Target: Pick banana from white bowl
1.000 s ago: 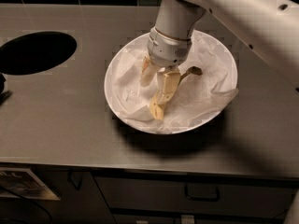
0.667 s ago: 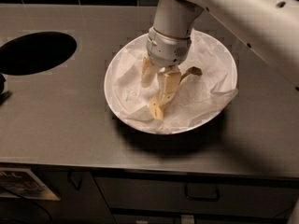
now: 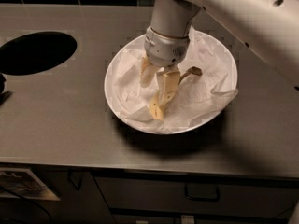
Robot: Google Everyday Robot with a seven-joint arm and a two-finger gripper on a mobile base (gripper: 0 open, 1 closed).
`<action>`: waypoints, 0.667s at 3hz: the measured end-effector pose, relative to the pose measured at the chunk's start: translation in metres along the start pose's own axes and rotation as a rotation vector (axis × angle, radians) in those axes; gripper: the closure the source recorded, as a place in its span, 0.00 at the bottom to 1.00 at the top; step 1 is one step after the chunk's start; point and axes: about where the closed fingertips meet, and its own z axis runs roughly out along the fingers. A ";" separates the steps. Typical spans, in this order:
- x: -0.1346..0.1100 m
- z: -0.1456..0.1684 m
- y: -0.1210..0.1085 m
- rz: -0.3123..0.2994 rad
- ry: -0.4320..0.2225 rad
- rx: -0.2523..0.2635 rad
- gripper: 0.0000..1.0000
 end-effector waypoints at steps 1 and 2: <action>0.004 0.001 0.000 -0.010 0.007 0.004 0.46; 0.011 0.004 0.003 -0.012 0.014 0.006 0.46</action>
Offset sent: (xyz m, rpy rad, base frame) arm -0.0119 -0.0311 -0.0103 -0.0573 0.0441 0.0281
